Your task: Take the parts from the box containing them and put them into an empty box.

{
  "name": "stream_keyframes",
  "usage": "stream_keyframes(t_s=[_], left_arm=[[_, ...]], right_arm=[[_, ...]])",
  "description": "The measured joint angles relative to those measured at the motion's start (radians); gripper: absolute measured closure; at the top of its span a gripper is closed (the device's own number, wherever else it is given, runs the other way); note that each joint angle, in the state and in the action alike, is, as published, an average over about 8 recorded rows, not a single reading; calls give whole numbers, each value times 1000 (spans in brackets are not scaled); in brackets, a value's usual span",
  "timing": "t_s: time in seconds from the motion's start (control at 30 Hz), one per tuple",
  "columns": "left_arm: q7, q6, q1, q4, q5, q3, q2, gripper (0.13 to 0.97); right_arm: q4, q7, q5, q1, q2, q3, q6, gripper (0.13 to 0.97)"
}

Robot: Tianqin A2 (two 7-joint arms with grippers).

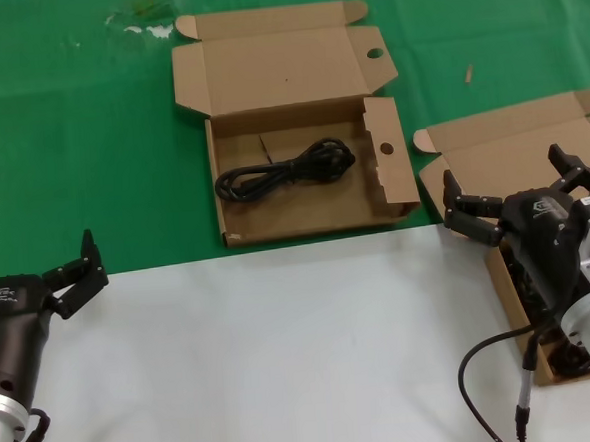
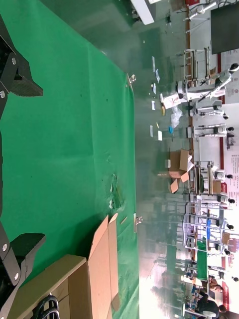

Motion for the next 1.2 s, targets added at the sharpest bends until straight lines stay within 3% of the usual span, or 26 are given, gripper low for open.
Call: stream_keyframes(t_s=[1.2], left_arm=[[0,0,0,0,0,0,0,132]], right_arm=[[0,0,0,0,0,0,0,129]])
